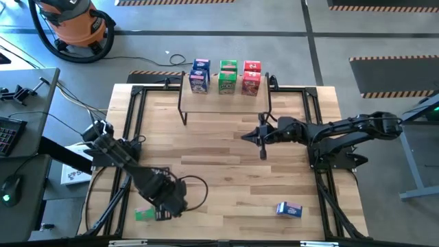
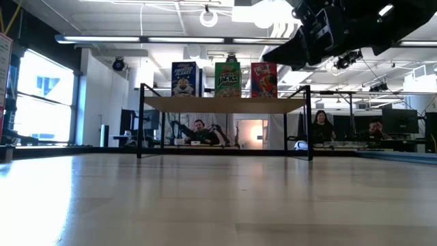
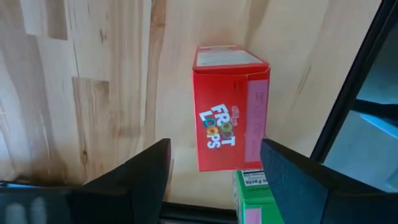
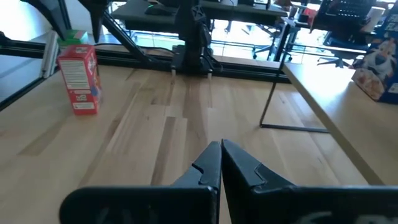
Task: Stack cereal on shelf
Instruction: Move the red cereal box to the center of the table, then put the red cereal box on the shelf aligned with the other red cereal boxes, then adjust the bottom red cereal box on the shelf
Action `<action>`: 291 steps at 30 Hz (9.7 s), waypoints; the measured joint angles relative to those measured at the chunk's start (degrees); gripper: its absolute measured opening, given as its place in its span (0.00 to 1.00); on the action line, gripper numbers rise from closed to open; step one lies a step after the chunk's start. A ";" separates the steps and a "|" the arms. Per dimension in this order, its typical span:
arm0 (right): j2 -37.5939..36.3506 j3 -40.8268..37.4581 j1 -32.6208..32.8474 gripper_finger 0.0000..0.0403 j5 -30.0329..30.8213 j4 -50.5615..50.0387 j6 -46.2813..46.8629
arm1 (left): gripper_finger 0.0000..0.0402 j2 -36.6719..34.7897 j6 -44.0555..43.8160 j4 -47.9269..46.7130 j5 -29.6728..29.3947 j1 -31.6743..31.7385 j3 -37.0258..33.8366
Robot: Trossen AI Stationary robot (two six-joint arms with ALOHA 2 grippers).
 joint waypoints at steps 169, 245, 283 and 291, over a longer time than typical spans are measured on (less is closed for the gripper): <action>55.96 64.50 26.93 0.54 25.42 -34.39 29.99 | 0.00 -13.42 10.62 83.76 -66.74 -19.70 -54.37; 12.55 53.23 -32.34 0.41 -19.10 -71.50 -20.39 | 0.00 -13.66 37.90 145.03 33.11 64.69 -64.45; 12.33 45.79 -34.88 0.56 -12.66 -65.24 -17.62 | 0.00 -13.66 40.17 143.86 33.13 64.62 -64.45; 11.62 45.79 -33.93 0.56 -12.76 -65.25 -17.64 | 0.00 -13.66 40.21 143.83 33.13 64.62 -64.45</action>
